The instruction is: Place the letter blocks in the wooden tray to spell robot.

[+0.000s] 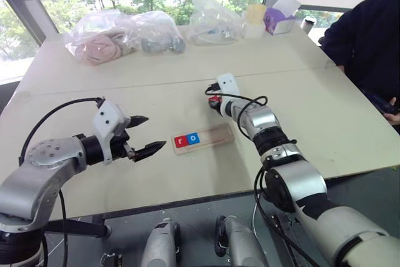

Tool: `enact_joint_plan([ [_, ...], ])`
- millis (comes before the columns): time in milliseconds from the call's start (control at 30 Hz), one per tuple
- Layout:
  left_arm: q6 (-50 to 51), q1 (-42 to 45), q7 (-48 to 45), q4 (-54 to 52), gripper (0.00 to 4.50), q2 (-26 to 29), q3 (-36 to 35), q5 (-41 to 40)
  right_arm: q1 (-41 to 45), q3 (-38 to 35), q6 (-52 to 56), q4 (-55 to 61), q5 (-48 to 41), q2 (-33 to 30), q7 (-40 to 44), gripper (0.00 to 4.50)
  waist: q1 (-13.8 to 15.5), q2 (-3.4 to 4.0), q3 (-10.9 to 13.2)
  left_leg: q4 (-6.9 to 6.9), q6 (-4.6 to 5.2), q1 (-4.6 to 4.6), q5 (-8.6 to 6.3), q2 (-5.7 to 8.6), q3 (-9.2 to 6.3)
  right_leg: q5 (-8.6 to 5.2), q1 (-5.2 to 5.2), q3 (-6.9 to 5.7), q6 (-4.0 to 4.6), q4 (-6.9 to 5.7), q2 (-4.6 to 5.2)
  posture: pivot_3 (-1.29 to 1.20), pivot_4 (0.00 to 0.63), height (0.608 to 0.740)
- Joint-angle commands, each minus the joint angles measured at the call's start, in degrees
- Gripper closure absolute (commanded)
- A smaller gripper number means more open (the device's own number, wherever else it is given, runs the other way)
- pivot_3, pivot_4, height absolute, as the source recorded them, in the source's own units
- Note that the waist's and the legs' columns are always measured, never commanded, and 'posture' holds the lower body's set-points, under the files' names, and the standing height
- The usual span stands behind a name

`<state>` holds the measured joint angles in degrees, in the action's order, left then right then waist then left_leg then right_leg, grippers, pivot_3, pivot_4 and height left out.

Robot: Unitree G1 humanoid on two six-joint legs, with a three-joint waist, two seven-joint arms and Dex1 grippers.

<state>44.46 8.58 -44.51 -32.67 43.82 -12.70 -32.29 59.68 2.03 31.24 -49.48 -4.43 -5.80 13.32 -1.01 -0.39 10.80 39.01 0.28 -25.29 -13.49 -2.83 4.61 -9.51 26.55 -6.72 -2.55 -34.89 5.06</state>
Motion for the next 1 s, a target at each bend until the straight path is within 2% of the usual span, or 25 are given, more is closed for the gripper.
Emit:
enact_joint_plan([
  [33,-1.3,-0.08,0.05,-0.84,0.0,0.35,-0.02,-0.58,-2.66,0.82,4.84,10.93,1.39,-3.12,0.89,3.33,0.39,0.01,0.01,0.0,0.0,0.0,0.0,0.0,0.0,0.0,0.02,0.0,0.0,-0.01,0.0,0.0,0.15,0.725],
  [167,-2.3,-0.07,-0.04,-0.17,0.0,-0.16,1.21,-0.5,-11.62,0.47,19.87,38.36,0.17,-9.77,3.17,3.33,1.24,0.11,0.06,0.0,-0.01,-0.15,0.0,0.0,-0.01,-0.05,0.13,0.02,-0.06,-0.04,0.15,0.0,0.15,0.725],
  [267,-3.03,-0.32,-0.17,0.09,0.0,-0.2,1.81,-0.51,-16.88,-0.88,29.36,51.67,-1.16,-12.8,3.5,3.33,1.19,0.11,0.06,-0.01,-0.01,-0.15,-0.01,0.03,0.11,-0.09,0.18,0.1,-0.13,-0.04,0.21,0.0,0.15,0.725],
  [333,-3.56,-0.32,-0.7,0.57,0.0,-0.19,2.55,-0.53,-22.71,-5.0,39.58,62.15,-2.94,-14.41,3.3,3.33,1.24,0.1,0.06,-0.02,-0.01,-0.11,-0.01,0.0,0.13,-0.1,0.19,0.09,-0.13,-0.04,0.18,0.0,0.15,0.725],
  [400,-4.09,-0.13,-1.13,1.06,0.0,-0.06,3.19,-0.49,-26.47,-8.15,45.41,67.98,-3.72,-14.69,2.64,3.33,1.52,0.1,0.06,-0.06,-0.03,-0.08,-0.02,-0.04,0.07,-0.14,0.19,0.08,-0.06,-0.06,0.1,0.0,0.15,0.725],
  [633,-5.48,1.2,-2.95,3.02,0.0,0.52,4.84,-0.23,-32.75,-12.16,48.58,70.98,-3.66,-12.46,-0.74,3.33,1.22,0.15,0.09,-0.06,-0.22,-0.09,-0.13,-0.11,0.13,-0.18,0.26,0.07,0.05,-0.02,0.11,0.0,0.15,0.725],
  [1000,-6.21,2.03,-3.38,3.94,0.0,0.77,5.46,0.16,-32.27,-12.24,48.75,70.84,-4.67,-7.98,-3.46,3.33,0.3,0.14,0.09,-0.15,-0.21,-0.14,-0.13,-0.1,0.13,-0.18,0.31,0.07,0.05,0.02,0.11,0.0,0.15,0.725],
])
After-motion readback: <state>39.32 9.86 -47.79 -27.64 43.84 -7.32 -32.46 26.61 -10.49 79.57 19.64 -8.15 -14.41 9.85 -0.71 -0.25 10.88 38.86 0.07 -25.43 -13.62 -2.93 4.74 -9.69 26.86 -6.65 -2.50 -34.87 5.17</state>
